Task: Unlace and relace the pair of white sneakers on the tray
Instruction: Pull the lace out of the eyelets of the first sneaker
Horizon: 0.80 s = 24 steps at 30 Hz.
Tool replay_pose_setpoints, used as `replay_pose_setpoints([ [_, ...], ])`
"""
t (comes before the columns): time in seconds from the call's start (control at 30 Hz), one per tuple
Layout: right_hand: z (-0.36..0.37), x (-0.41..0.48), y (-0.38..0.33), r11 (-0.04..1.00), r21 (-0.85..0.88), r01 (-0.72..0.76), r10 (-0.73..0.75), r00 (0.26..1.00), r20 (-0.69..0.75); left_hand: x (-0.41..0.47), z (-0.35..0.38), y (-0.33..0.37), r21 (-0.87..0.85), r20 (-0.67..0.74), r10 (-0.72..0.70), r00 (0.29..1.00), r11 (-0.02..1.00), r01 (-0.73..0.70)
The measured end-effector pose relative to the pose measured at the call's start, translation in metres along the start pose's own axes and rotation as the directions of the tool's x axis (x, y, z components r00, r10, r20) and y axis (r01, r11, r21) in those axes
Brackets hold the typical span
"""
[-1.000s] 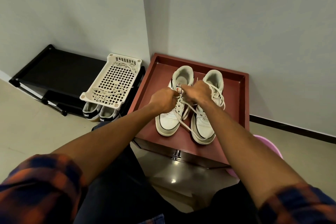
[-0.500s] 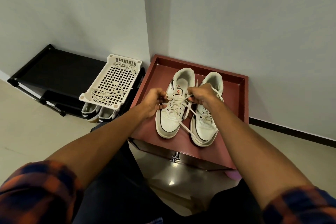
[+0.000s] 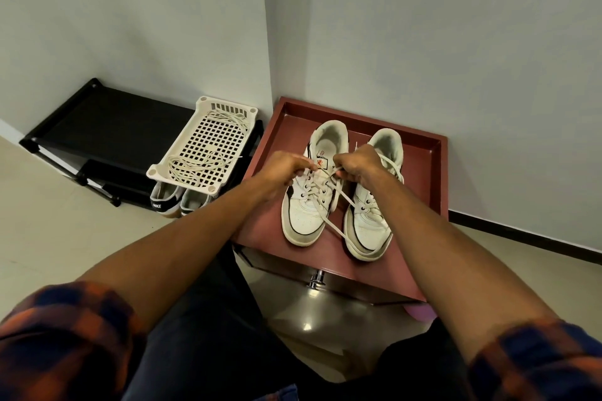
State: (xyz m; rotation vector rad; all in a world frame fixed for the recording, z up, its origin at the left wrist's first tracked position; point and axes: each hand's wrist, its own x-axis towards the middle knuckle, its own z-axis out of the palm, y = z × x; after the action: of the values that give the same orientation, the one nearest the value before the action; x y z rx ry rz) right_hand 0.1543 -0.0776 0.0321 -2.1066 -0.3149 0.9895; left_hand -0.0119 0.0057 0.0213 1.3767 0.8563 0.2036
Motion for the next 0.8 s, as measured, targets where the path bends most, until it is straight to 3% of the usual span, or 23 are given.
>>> replay_pose_setpoints([
  [0.07,0.0,0.002,0.001,1.0,0.011,-0.001,0.001,1.0,-0.011,-0.007,-0.012,-0.003,-0.337,-0.009,-0.099,0.995,0.937,0.09],
  [0.13,0.0,0.003,0.0,1.0,0.014,0.0,0.0,1.0,-0.02,-0.01,-0.025,-0.011,-0.393,-0.026,-0.131,0.991,0.913,0.11],
  [0.17,0.001,0.003,0.0,1.0,0.013,0.001,-0.001,1.0,-0.022,-0.01,-0.031,-0.016,-0.301,-0.028,-0.124,0.992,0.947,0.11],
  [0.23,0.003,0.003,0.0,1.0,0.006,0.003,-0.002,0.999,-0.033,-0.013,-0.035,-0.018,0.047,-0.012,-0.091,0.996,0.995,0.092],
  [0.3,0.004,0.004,0.0,1.0,0.003,0.004,-0.003,0.999,-0.043,-0.013,-0.029,-0.011,0.396,0.058,-0.043,0.997,0.918,0.017],
  [0.37,0.005,0.005,0.001,1.0,0.003,0.003,-0.002,0.999,-0.051,-0.008,-0.018,-0.002,0.562,0.155,0.034,0.987,0.819,-0.117],
  [0.43,0.006,0.005,0.001,1.0,0.0,0.004,-0.004,0.998,-0.061,-0.003,-0.009,0.001,0.578,0.188,0.136,0.973,0.785,-0.222],
  [0.53,0.007,0.002,0.001,1.0,-0.003,0.006,-0.007,0.997,-0.076,-0.004,0.0,0.004,0.38,0.17,0.147,0.974,0.903,-0.202],
  [0.63,0.006,-0.001,0.001,1.0,0.005,-0.001,0.001,0.997,-0.074,-0.012,-0.004,0.007,0.069,0.024,0.091,0.996,0.993,-0.093],
  [0.73,0.006,-0.002,0.001,1.0,0.028,-0.004,0.006,0.997,-0.074,-0.018,-0.022,0.002,-0.402,-0.07,0.008,0.998,0.915,-0.035],
  [0.8,0.007,-0.003,0.001,0.999,0.037,-0.003,0.006,0.997,-0.08,-0.023,-0.029,-0.002,-0.439,-0.073,-0.036,0.997,0.898,0.0],
])
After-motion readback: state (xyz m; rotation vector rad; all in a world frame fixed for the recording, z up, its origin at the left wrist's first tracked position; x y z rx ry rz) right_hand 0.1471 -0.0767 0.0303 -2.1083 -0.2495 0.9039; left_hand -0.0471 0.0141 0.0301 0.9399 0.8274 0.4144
